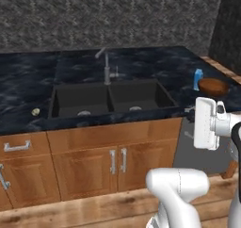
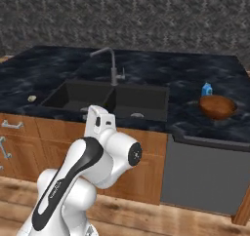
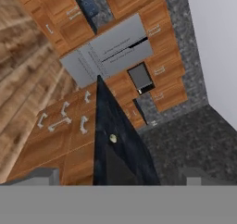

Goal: Gather the eggs and milk located in the vicinity of the sink area and place them right next to the bowl.

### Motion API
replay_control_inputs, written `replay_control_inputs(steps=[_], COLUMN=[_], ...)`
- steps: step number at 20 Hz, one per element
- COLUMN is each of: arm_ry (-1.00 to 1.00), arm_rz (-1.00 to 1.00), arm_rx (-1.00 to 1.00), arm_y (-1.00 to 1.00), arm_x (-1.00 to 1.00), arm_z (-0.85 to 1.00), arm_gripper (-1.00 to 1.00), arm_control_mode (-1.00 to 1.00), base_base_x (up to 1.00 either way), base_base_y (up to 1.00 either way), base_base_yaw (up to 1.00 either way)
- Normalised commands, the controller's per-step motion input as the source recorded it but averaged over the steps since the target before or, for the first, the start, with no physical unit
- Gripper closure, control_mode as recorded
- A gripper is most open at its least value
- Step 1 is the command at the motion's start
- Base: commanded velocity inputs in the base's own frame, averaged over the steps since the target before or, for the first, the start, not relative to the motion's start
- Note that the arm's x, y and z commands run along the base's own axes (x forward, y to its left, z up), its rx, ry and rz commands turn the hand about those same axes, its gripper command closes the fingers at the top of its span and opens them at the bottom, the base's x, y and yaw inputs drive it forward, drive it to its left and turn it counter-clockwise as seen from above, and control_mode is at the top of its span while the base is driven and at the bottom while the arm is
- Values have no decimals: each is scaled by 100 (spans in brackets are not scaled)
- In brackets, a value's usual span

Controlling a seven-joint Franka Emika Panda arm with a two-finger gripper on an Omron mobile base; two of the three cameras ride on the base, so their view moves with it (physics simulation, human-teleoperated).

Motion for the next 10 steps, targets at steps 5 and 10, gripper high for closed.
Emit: replay_control_inputs(steps=[5, 10], arm_ry=[0, 0], arm_rz=[0, 0], arm_rx=[0, 0], arm_y=[0, 0], arm_x=[0, 0], arm_z=[0, 0], arm_gripper=[-100, -100], arm_control_mode=[100, 100], base_base_x=[20, 19], base_base_y=[100, 100], base_base_yaw=[0, 0])
